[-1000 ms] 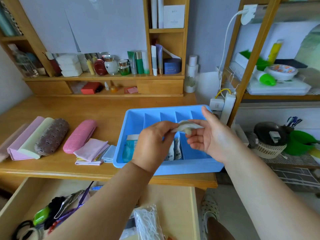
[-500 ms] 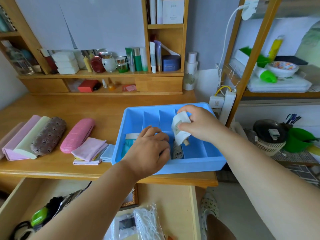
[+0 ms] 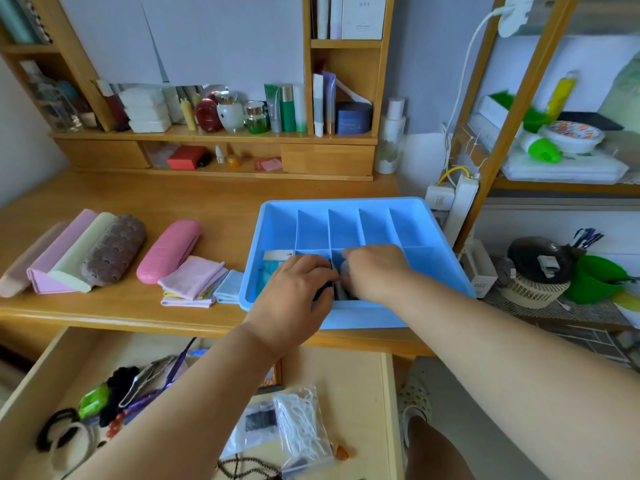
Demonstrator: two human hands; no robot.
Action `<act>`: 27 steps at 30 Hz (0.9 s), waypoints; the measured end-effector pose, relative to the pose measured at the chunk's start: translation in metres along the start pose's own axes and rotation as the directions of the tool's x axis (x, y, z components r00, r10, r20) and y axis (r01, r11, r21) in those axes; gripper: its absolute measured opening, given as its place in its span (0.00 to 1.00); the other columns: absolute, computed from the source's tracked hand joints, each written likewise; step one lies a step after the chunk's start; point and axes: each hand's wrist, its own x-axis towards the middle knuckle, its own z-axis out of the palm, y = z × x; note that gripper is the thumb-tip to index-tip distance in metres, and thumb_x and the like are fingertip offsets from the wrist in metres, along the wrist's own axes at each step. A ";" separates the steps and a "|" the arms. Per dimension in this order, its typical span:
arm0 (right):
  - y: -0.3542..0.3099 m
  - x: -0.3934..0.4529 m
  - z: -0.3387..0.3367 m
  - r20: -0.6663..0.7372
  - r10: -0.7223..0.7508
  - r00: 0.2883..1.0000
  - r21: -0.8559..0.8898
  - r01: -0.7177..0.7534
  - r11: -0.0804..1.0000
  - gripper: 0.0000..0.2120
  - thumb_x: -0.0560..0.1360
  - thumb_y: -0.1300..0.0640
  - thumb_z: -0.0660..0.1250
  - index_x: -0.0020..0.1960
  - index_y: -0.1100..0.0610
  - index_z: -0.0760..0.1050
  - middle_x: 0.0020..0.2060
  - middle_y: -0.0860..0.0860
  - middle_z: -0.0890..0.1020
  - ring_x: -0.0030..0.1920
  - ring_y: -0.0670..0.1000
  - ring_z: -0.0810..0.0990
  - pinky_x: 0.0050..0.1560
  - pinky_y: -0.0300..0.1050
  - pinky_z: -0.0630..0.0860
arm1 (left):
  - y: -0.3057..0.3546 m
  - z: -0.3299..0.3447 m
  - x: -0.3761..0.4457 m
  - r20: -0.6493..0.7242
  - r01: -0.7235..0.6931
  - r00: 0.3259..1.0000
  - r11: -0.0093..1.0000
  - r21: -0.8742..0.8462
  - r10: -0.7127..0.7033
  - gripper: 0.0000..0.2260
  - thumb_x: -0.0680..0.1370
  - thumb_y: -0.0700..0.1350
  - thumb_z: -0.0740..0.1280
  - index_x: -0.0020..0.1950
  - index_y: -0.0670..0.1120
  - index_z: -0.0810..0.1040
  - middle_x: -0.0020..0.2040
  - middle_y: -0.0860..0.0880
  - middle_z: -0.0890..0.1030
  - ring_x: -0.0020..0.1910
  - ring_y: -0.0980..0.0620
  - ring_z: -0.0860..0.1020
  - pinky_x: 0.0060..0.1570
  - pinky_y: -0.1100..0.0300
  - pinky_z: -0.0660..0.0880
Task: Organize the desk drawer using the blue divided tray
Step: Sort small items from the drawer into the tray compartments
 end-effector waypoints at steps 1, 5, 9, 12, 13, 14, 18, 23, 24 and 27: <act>0.003 -0.003 -0.002 0.018 0.002 1.000 0.086 -0.003 0.996 0.07 0.77 0.50 0.57 0.51 0.51 0.71 0.41 0.47 0.76 0.47 0.55 0.77 0.33 0.43 0.63 | 0.001 -0.001 -0.003 -0.008 0.007 1.000 1.000 -0.009 -0.007 0.11 0.75 0.39 0.66 0.56 0.43 0.81 0.55 0.46 0.78 0.55 0.47 0.75 0.59 0.51 0.72; 0.012 -0.008 -0.006 -0.010 0.068 0.998 0.325 -0.062 0.944 0.07 0.76 0.52 0.62 0.53 0.46 0.73 0.49 0.45 0.78 0.49 0.51 0.76 0.42 0.43 0.68 | 0.003 -0.009 -0.021 -0.048 0.037 0.998 0.998 -0.046 -0.039 0.13 0.75 0.38 0.67 0.60 0.42 0.79 0.58 0.45 0.77 0.59 0.46 0.73 0.62 0.56 0.69; 0.002 -0.006 -0.005 0.054 0.109 0.993 0.203 -0.118 0.972 0.10 0.72 0.62 0.61 0.42 0.48 0.76 0.45 0.45 0.80 0.48 0.52 0.78 0.38 0.41 0.70 | 0.008 -0.017 -0.043 -0.030 0.021 0.999 1.000 -0.014 -0.021 0.14 0.74 0.36 0.68 0.59 0.41 0.79 0.59 0.44 0.77 0.59 0.44 0.74 0.62 0.57 0.69; -0.001 -0.006 -0.010 0.140 0.098 0.985 0.180 -0.123 0.976 0.10 0.71 0.63 0.61 0.44 0.50 0.78 0.46 0.48 0.82 0.45 0.52 0.80 0.40 0.41 0.73 | 0.010 -0.022 -0.064 -0.107 0.007 0.994 1.000 0.001 -0.007 0.12 0.73 0.33 0.68 0.55 0.40 0.80 0.55 0.43 0.79 0.54 0.45 0.76 0.57 0.59 0.69; 0.000 -0.008 -0.012 0.149 0.092 0.985 0.240 -0.126 0.963 0.08 0.72 0.61 0.62 0.43 0.50 0.77 0.45 0.48 0.82 0.43 0.51 0.80 0.38 0.41 0.72 | 0.010 -0.022 -0.075 -0.147 0.006 0.989 1.000 -0.001 -0.006 0.11 0.72 0.32 0.68 0.53 0.40 0.81 0.52 0.44 0.79 0.52 0.47 0.76 0.55 0.61 0.70; 0.003 -0.013 -0.013 0.132 0.097 0.987 0.309 -0.134 0.942 0.05 0.73 0.58 0.64 0.44 0.48 0.76 0.44 0.47 0.81 0.42 0.50 0.79 0.37 0.41 0.70 | 0.008 -0.020 -0.090 -0.172 0.012 0.985 1.000 -0.010 -0.013 0.10 0.72 0.32 0.67 0.52 0.41 0.81 0.50 0.46 0.79 0.50 0.50 0.76 0.52 0.63 0.71; -0.001 -0.064 0.011 -0.564 0.050 0.824 0.285 0.137 0.949 0.05 0.74 0.53 0.66 0.49 0.52 0.76 0.42 0.48 0.76 0.40 0.51 0.76 0.35 0.43 0.68 | -0.013 0.007 -0.165 -0.026 0.283 0.958 0.958 -0.048 -0.284 0.07 0.74 0.36 0.67 0.49 0.47 0.80 0.43 0.56 0.77 0.43 0.57 0.76 0.44 0.62 0.76; -0.048 -0.150 0.098 -0.150 -0.258 0.954 0.433 0.298 0.851 0.04 0.75 0.54 0.67 0.42 0.48 0.78 0.31 0.38 0.73 0.31 0.34 0.70 0.33 0.29 0.64 | -0.042 0.044 -0.240 0.504 0.634 0.590 0.748 0.194 -0.631 0.08 0.75 0.50 0.65 0.54 0.52 0.77 0.52 0.54 0.78 0.51 0.55 0.77 0.52 0.62 0.73; -0.057 -0.161 0.120 0.032 -0.279 0.960 0.468 0.232 0.853 0.04 0.76 0.52 0.65 0.44 0.47 0.79 0.31 0.37 0.73 0.31 0.34 0.70 0.33 0.29 0.65 | -0.043 0.049 -0.246 0.553 0.633 0.540 0.739 0.231 -0.635 0.11 0.74 0.52 0.66 0.55 0.52 0.76 0.54 0.54 0.77 0.53 0.53 0.76 0.53 0.62 0.73; -0.078 -0.178 0.170 0.264 -0.258 0.929 0.530 0.084 0.844 0.06 0.76 0.48 0.63 0.49 0.45 0.79 0.35 0.37 0.76 0.36 0.36 0.73 0.36 0.28 0.67 | -0.041 0.058 -0.245 0.590 0.598 0.501 0.746 0.292 -0.633 0.13 0.72 0.52 0.67 0.54 0.51 0.75 0.56 0.51 0.76 0.55 0.49 0.76 0.51 0.60 0.71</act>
